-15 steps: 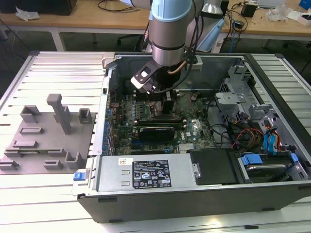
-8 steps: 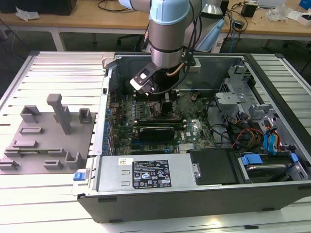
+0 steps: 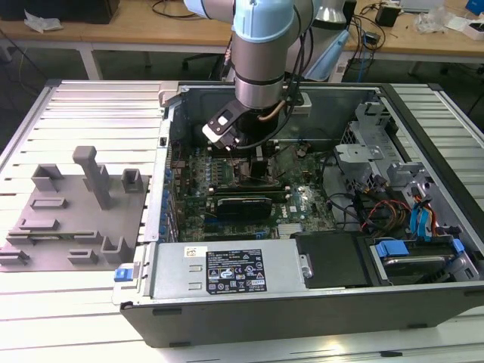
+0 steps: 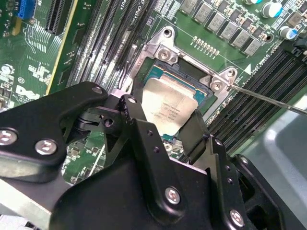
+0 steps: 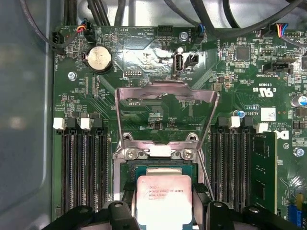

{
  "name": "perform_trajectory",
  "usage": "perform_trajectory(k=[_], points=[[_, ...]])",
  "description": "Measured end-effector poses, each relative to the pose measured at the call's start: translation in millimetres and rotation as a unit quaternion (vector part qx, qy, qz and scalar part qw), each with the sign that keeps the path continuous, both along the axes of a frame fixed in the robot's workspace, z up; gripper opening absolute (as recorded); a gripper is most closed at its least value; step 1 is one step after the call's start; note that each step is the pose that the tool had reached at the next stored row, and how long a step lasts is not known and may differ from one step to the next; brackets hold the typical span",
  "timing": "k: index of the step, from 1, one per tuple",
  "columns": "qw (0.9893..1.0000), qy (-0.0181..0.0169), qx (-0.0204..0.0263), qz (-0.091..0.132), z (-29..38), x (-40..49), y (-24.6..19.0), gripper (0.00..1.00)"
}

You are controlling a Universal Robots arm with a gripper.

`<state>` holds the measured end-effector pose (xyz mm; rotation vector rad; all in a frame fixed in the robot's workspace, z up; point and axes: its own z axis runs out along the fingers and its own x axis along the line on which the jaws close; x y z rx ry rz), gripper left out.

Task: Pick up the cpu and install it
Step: 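Place the cpu into insertion slot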

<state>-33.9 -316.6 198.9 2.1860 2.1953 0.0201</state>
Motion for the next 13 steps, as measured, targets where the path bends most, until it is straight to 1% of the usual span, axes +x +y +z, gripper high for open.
perform_trajectory(k=[4, 13], points=[[1.0, 0.0, 0.0, 0.001, -1.9, 0.0, 0.1, 0.55], [1.0, -0.0001, 0.0002, 0.001, -2.0, 0.0, 0.6, 0.55]])
